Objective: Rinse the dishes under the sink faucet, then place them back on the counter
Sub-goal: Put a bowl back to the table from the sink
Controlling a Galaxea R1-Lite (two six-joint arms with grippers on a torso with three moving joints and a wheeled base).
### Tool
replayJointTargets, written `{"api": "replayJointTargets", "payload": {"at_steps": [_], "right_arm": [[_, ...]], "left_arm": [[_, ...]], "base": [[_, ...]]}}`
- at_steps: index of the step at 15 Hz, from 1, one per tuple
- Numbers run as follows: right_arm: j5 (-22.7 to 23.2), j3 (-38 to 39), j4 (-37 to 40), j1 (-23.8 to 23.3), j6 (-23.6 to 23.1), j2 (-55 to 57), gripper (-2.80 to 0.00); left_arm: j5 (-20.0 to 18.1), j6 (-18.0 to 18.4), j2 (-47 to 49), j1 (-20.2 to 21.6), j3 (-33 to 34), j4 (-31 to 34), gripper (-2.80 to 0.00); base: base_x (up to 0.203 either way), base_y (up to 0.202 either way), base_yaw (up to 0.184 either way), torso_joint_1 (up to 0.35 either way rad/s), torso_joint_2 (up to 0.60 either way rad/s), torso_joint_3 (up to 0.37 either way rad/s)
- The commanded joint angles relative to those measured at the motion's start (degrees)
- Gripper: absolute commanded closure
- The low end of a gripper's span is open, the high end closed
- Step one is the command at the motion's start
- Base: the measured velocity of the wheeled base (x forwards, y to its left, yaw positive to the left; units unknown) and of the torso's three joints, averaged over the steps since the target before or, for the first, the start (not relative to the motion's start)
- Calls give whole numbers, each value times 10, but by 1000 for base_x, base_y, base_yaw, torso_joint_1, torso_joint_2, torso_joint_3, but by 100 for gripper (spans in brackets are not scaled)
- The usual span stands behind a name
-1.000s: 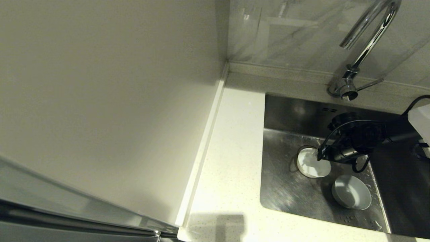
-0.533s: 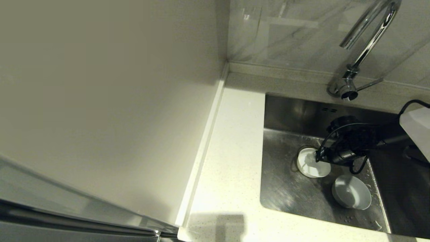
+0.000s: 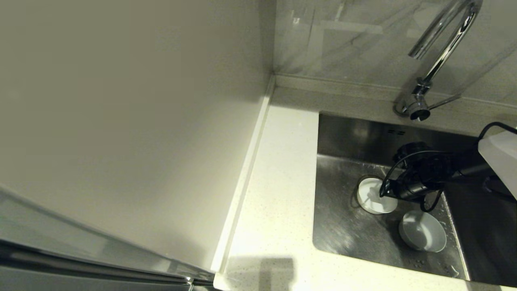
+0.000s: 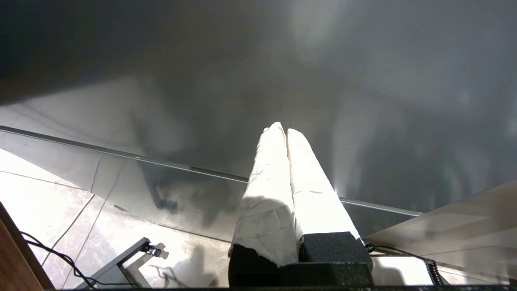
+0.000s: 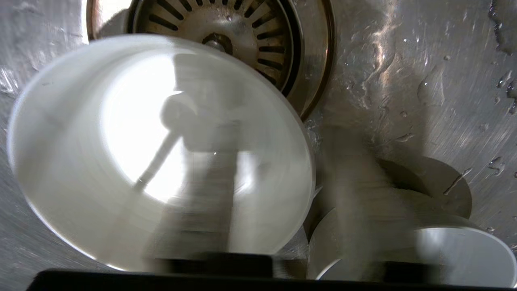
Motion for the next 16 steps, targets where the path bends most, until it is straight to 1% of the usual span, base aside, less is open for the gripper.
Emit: {"api": "replayJointTargets", "payload": {"at_steps": [1,8,13,16], "right_arm": [[-1,2,1,0,1,-1,0],[-1,15,2,-22,2,-34,0],[-8,71,0,-30,1,-126,0],[-9,131,1,-39,1,-212,0]], "left_arm": [[0,0,-2,0,0,0,0],[0,0,-2,0,0,0,0],[0,0,-2,-1,0,0,0],[1,0,-2,0,0,0,0]], "base": [[0,0,0,0,0,0],[0,0,0,0,0,0],[0,0,0,0,0,0],[0,0,0,0,0,0]]}}
